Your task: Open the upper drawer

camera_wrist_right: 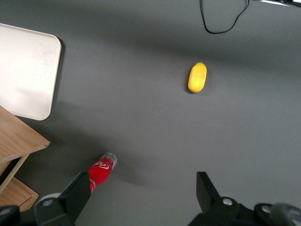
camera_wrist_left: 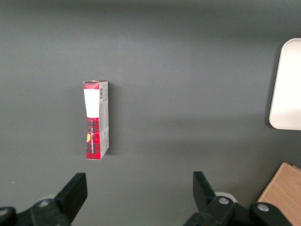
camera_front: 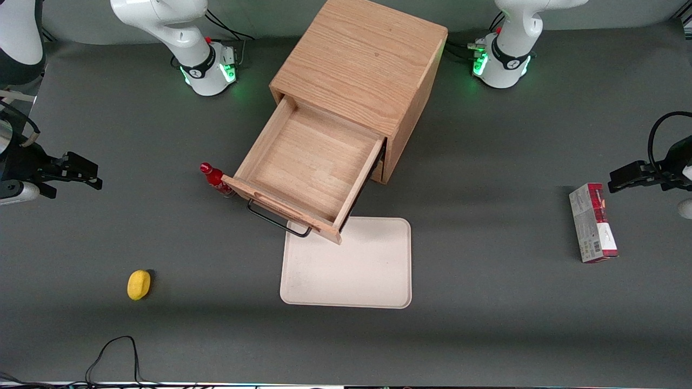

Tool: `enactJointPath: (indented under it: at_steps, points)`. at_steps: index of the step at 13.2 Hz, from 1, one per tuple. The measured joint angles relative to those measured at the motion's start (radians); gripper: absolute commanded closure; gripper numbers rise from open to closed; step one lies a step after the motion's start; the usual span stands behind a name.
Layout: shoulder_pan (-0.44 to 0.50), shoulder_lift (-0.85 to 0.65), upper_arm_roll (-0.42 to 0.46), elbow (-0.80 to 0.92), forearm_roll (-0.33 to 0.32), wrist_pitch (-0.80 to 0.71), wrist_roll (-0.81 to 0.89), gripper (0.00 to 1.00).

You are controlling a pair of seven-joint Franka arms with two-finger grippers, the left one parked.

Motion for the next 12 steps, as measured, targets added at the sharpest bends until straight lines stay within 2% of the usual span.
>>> enactJointPath:
  at_steps: [12]
  points:
    - [-0.028, 0.010, 0.005, 0.010, -0.020, -0.027, 0.015, 0.00]
